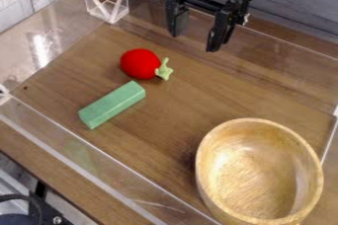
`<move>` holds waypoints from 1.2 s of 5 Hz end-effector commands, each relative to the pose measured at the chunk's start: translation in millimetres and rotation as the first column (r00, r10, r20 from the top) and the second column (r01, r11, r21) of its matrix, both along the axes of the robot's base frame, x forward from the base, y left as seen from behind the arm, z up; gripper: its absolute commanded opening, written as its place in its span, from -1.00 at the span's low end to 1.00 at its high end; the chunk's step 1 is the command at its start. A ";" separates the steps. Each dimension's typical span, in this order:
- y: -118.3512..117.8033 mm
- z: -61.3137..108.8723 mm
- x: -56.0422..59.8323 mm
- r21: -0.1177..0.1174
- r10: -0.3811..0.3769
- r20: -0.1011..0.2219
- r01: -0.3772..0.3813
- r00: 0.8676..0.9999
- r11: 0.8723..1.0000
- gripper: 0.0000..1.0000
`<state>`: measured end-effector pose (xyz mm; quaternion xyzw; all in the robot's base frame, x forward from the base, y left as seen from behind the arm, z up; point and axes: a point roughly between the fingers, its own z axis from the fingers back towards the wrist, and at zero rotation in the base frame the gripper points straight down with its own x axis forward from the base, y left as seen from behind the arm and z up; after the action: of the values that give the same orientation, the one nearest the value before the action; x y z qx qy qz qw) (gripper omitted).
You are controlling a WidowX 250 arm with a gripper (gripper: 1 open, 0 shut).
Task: Move the red object to the right side of the table
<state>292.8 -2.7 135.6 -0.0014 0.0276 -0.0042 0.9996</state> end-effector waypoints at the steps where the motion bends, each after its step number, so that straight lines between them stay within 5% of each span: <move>1: 8.0 -16.8 -0.4 0.000 -0.028 -0.036 0.028 0.999 1.000 1.00; 2: 33.2 -27.9 3.0 -0.018 0.093 -0.023 -0.093 0.995 0.995 1.00; 3: 47.5 -25.6 5.1 -0.048 0.306 -0.001 -0.306 0.952 0.951 1.00; 4: 48.4 -26.4 2.7 -0.068 0.465 0.008 -0.464 0.885 0.883 1.00; 5: 53.8 -31.5 -6.7 -0.115 0.573 0.007 -0.568 0.820 0.815 1.00; 6: 63.6 -33.5 -12.2 -0.180 0.636 0.024 -0.622 0.771 0.762 1.00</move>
<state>278.0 59.3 87.7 -0.0906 0.0101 0.3334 0.9384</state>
